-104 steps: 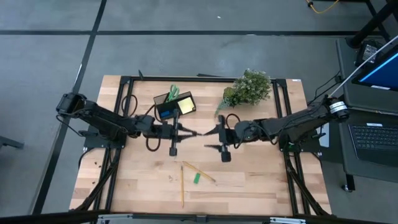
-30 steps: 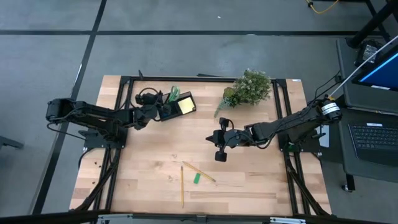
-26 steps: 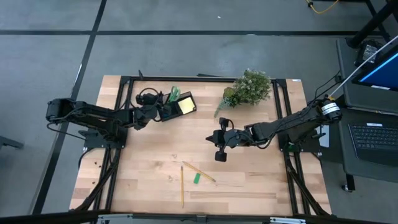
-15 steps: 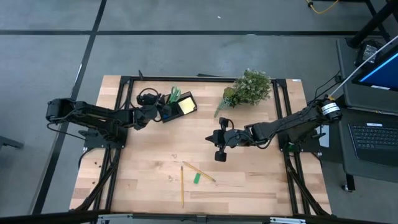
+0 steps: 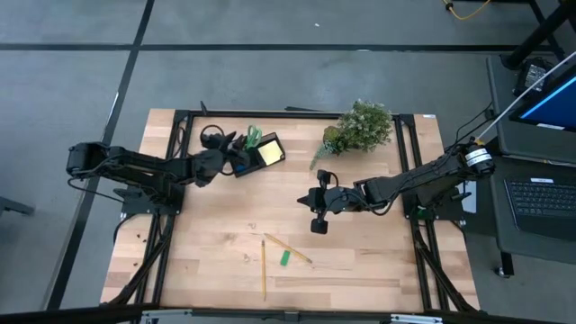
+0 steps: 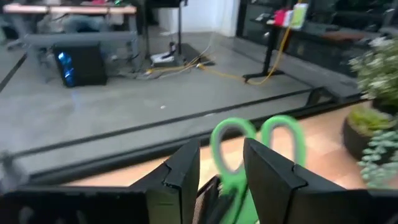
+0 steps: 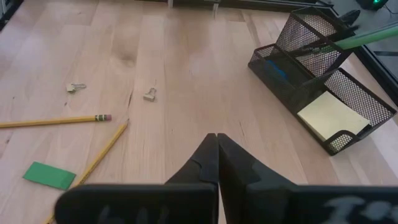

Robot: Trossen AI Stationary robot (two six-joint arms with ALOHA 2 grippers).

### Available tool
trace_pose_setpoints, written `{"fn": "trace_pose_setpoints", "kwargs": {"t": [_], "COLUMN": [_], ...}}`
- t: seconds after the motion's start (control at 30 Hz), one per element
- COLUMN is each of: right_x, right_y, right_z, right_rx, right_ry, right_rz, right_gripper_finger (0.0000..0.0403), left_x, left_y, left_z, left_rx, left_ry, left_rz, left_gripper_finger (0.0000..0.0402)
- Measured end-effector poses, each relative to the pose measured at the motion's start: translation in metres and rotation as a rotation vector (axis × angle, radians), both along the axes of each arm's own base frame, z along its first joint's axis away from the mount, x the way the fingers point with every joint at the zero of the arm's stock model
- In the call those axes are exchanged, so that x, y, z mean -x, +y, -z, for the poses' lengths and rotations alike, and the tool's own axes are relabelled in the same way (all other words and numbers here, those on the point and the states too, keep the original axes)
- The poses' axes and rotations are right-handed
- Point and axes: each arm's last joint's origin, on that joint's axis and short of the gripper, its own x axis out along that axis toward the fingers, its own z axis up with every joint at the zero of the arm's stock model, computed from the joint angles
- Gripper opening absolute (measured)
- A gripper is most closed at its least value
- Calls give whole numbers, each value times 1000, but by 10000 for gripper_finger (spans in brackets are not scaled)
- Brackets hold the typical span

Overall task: Pick and place office supplies into organizer
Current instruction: Put the top yellow pencil into the desk organizer

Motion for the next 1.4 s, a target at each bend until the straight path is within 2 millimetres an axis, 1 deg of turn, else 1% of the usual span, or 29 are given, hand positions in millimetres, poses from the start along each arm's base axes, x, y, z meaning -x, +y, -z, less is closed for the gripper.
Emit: {"fn": "trace_pose_setpoints", "kwargs": {"t": [0.2, 0.33, 0.53, 0.7, 0.9, 0.97, 1.03, 1.17, 1.27, 1.4], "right_x": [0, 0, 0, 2, 8, 7, 9, 7, -1, -12], "right_y": [0, 0, 5, 14, 36, 45, 53, 70, 83, 103], "right_z": [0, 0, 1, 1, 3, 0, -2, -4, -5, 0], "right_rx": [0, -1, -84, -125, -164, -188, -195, -191, -207, -205], "right_ry": [0, 0, 21, 32, 70, 84, 133, 228, 277, 372], "right_rz": [0, -1, -127, -208, -236, -212, -175, -120, -96, -66], "right_gripper_finger": [3, 3, 3, 3, 2, 2, 2, 2, 2, 2], "left_x": [0, 2, 2, 1, 1, 2, 3, 5, 7, 10], "left_y": [-2, -9, -32, -55, -81, -88, -94, -103, -110, -118], "left_z": [-11, -19, -32, -34, -33, -33, -34, -34, -34, -34], "left_rx": [-25, -31, -61, -80, -72, -71, -76, -92, -88, -90], "left_ry": [-54, -87, -103, -90, -88, -90, -95, -82, -86, -84], "left_rz": [65, 151, 402, 590, 747, 779, 809, 860, 890, 937], "left_gripper_finger": [118, 117, 100, 74, 36, 20, 6, 3, 1, 2]}}
